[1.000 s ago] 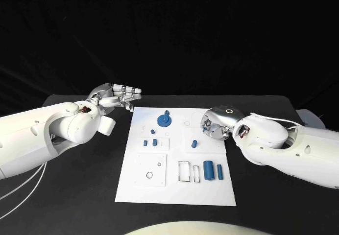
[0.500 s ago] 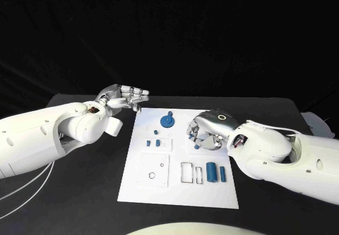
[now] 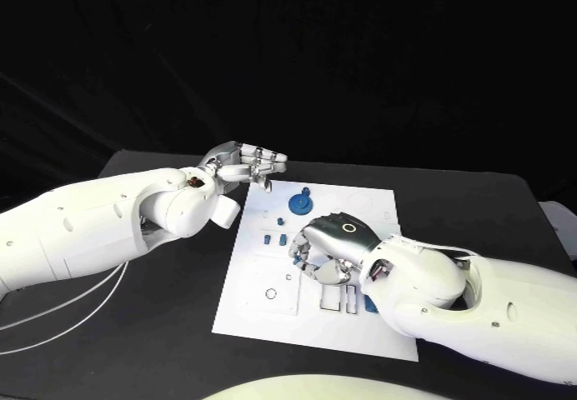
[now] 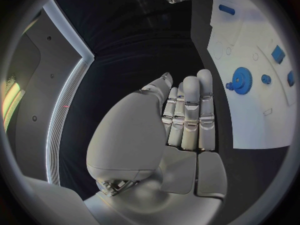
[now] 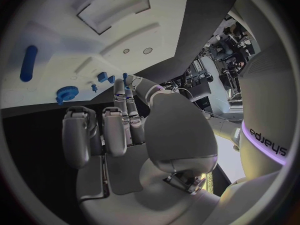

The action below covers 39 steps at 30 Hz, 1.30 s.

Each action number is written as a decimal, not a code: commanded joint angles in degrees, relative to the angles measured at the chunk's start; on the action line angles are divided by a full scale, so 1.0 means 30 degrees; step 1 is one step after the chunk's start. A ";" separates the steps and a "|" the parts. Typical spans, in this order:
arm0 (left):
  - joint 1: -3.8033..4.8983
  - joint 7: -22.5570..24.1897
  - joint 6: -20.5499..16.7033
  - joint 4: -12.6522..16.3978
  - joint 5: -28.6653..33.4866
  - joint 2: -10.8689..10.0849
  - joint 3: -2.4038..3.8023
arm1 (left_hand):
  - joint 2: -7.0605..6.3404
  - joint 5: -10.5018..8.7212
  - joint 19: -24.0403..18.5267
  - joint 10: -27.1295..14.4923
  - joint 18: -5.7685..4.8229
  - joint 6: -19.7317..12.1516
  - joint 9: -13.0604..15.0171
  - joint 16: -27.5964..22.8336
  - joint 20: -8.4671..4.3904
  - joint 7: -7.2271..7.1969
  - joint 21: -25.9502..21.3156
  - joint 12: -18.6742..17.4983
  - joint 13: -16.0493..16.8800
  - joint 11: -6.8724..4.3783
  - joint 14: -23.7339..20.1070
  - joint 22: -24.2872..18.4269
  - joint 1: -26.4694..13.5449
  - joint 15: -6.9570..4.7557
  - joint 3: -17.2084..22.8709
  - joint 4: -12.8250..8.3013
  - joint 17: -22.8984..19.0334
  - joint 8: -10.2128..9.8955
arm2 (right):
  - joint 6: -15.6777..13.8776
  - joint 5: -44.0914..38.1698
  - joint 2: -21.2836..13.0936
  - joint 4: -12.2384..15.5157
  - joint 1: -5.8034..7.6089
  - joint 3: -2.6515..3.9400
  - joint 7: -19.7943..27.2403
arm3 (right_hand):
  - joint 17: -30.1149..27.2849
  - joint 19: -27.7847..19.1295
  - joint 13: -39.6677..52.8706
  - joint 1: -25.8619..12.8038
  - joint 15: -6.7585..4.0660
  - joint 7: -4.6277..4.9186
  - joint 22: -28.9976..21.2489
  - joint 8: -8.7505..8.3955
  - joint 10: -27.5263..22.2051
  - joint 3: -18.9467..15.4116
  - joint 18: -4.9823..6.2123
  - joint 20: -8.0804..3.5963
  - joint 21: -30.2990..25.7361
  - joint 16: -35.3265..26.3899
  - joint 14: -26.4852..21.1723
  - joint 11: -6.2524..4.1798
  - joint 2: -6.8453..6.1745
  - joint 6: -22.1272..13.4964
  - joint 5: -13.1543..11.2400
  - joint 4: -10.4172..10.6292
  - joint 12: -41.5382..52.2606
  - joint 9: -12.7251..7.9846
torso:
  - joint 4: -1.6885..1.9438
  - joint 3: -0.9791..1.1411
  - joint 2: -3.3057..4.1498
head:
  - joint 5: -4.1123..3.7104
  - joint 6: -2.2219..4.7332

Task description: Assemble the parts on the task board

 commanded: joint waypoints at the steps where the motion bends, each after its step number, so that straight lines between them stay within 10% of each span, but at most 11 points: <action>1: -0.0005 0.0109 0.0060 0.0096 0.0075 0.0117 0.0007 | 0.0171 -0.0035 -0.0031 -0.0169 0.0102 -0.0043 -0.0023 -0.0076 0.0099 0.0118 -0.0097 0.0100 0.0029 0.0017 -0.0084 -0.0017 -0.0018 -0.0011 0.0091 -0.0040 -0.0020 0.0116 | 0.0307 -0.0132 0.0317 -0.0404 -0.0258 -0.0033 0.0487 | 0.0315 0.1192 -0.0010 -0.0032 -0.0151 0.0015 0.3762 0.0049 0.0100 0.0131 -0.0276 -0.0099 0.0099 -0.0062 0.0987 0.0020 0.0047 0.0146 0.0028 -0.0016 -0.0055 0.0020 | 0.0009 0.0004 0.0009 | 0.0343 -0.0121; 39: -0.0008 -0.0319 0.0303 0.0263 0.0077 0.0062 0.0004 | 0.0200 -0.0034 -0.0009 -0.0317 0.0103 -0.0152 -0.0032 -0.0088 0.0128 0.0163 -0.0180 0.0239 0.0061 0.0052 -0.0094 -0.0089 -0.0115 0.0019 0.0063 -0.0019 -0.0050 0.0114 | 0.0652 -0.0827 0.1628 -0.2152 -0.1390 -0.0102 0.0375 | 0.0263 0.1188 -0.0014 -0.0113 -0.0150 0.0021 0.3771 0.0008 0.0108 0.0137 -0.0272 -0.0100 0.0095 -0.0102 0.0971 0.0028 0.0047 0.0128 0.0055 0.0027 -0.0083 0.0038 | -0.0011 0.0018 0.0027 | 0.0987 -0.0723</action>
